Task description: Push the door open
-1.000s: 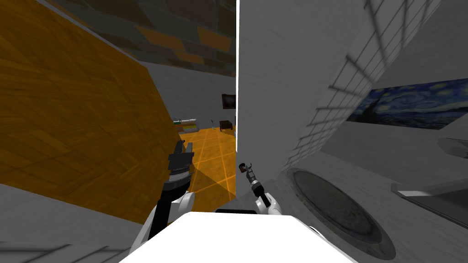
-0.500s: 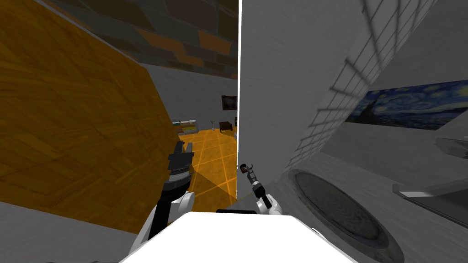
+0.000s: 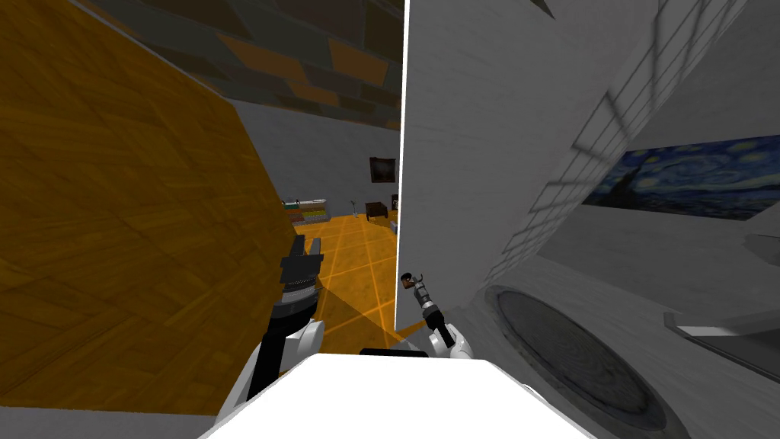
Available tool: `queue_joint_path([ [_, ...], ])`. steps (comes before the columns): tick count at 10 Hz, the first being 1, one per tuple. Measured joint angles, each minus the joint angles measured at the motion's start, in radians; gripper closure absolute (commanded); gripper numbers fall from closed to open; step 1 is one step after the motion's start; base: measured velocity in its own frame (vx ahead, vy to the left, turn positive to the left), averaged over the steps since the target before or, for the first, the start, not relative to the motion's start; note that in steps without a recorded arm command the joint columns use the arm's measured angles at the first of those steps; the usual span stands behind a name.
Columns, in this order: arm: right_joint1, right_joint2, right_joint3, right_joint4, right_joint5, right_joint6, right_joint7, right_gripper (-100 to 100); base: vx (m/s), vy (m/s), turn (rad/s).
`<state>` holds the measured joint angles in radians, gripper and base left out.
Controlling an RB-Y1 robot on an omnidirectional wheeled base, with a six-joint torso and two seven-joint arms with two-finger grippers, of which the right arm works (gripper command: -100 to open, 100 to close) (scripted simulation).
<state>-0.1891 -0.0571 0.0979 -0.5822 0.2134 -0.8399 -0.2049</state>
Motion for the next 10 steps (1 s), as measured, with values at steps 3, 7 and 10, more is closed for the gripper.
queue_joint_path([
  [3, 0.013, -0.01, -0.025, -0.011, -0.017, 0.012, 0.014, 100, 0.129, 0.099, -0.036],
  [7, -0.01, -0.01, -0.066, 0.021, -0.044, 0.004, 0.041, 100, 0.168, 0.123, -0.061],
  [10, -0.041, -0.02, -0.11, 0.079, -0.073, -0.018, 0.061, 100, 0.141, 0.117, -0.045],
])
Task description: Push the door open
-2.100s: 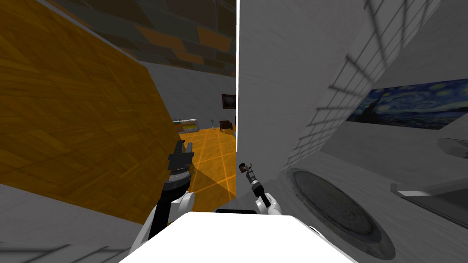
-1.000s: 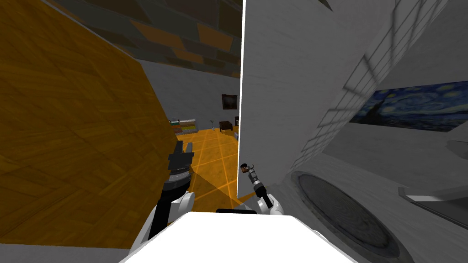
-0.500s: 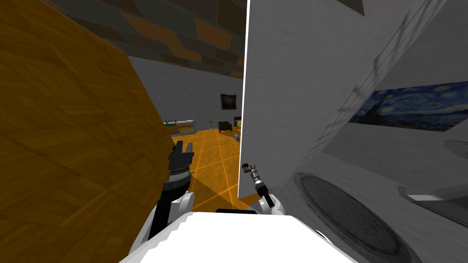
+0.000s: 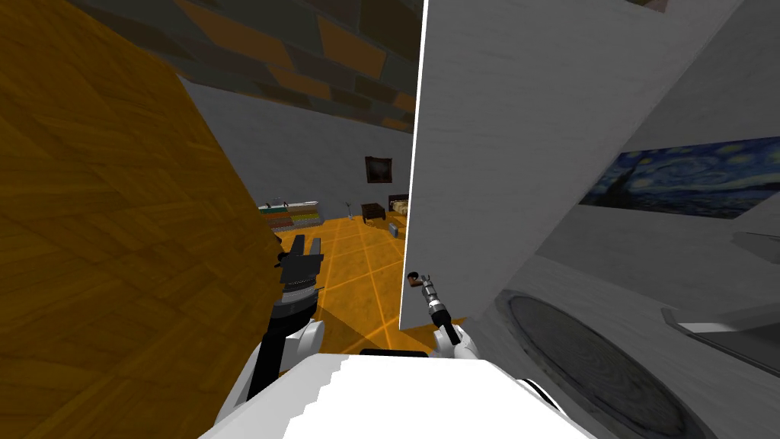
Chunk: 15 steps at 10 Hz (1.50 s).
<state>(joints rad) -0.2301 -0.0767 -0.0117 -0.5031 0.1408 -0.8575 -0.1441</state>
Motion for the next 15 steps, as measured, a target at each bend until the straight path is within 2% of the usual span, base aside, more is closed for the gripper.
queue_joint_path([
  [2, 0.033, 0.003, -0.009, -0.064, -0.005, 0.03, 0.005, 100, 0.157, 0.133, -0.074],
  [4, 0.029, 0.005, -0.038, -0.049, -0.024, 0.032, 0.023, 100, 0.179, 0.153, -0.084],
  [5, 0.042, 0.006, -0.049, -0.076, -0.031, 0.046, 0.029, 100, 0.169, 0.115, -0.069],
  [7, 0.026, 0.004, -0.073, -0.051, -0.047, 0.039, 0.04, 100, 0.158, 0.114, -0.044],
  [13, 0.02, 0.008, -0.124, -0.039, -0.078, 0.033, 0.065, 100, 0.135, 0.075, -0.05],
  [15, 0.031, 0.007, -0.136, -0.047, -0.085, 0.045, 0.071, 100, 0.191, 0.04, -0.039],
])
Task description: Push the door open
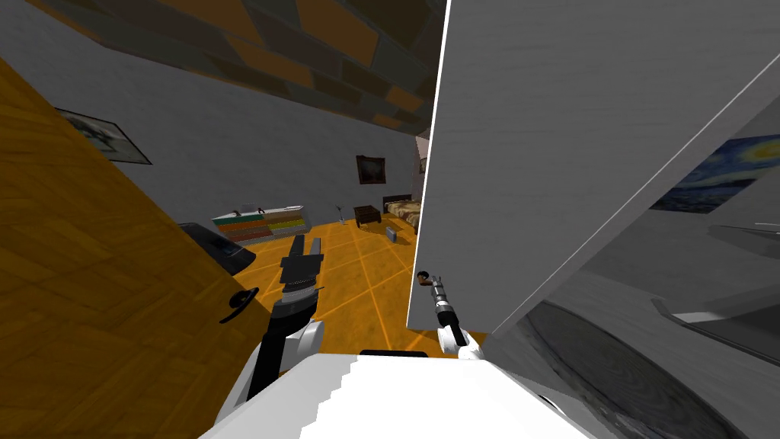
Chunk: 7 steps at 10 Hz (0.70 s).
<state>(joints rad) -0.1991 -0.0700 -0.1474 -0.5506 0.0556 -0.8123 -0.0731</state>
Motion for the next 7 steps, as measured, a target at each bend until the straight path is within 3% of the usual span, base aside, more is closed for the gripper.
queue_joint_path([
  [3, 0.001, -0.007, -0.022, 0.005, -0.014, -0.006, 0.009, 100, 0.18, 0.061, -0.04],
  [7, 0.016, -0.013, -0.052, -0.022, -0.033, 0.006, 0.02, 100, 0.177, 0.059, -0.04],
])
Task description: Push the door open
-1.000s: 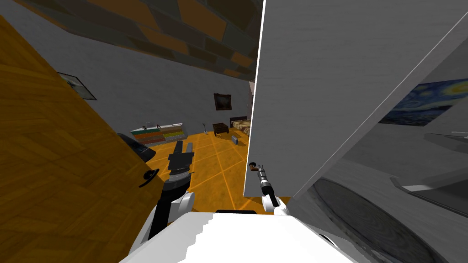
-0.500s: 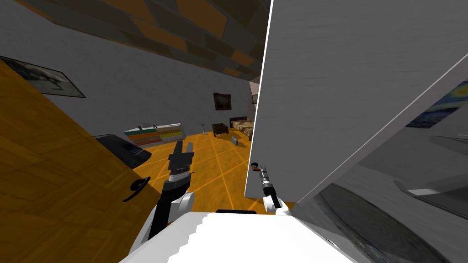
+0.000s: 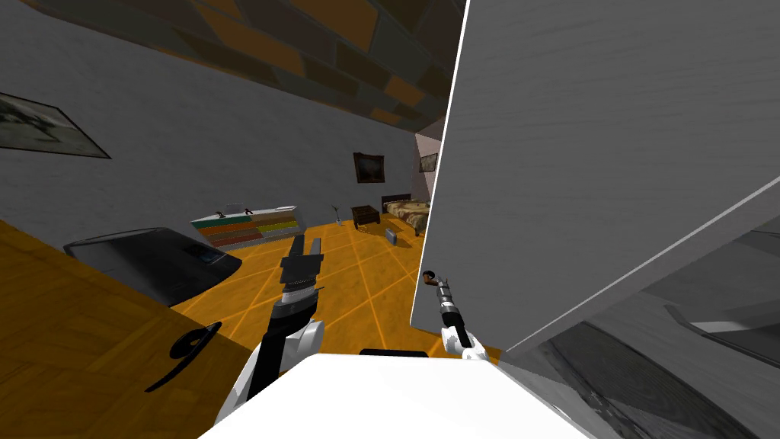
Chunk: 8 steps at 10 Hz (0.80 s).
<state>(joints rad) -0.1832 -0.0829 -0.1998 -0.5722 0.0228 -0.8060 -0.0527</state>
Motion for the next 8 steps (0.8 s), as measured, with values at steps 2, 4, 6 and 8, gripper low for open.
queue_joint_path([
  [2, -0.021, -0.007, -0.011, 0.028, -0.007, -0.013, 0.004, 100, 0.088, 0.032, -0.024],
  [4, -0.008, -0.007, -0.027, 0.025, -0.017, -0.01, 0.01, 100, 0.193, 0.073, -0.066],
  [6, -0.035, -0.015, -0.054, 0.079, -0.033, -0.033, 0.023, 100, 0.152, 0.06, -0.049],
  [8, -0.015, -0.016, -0.065, 0.04, -0.04, -0.022, 0.025, 100, 0.17, 0.069, -0.056],
])
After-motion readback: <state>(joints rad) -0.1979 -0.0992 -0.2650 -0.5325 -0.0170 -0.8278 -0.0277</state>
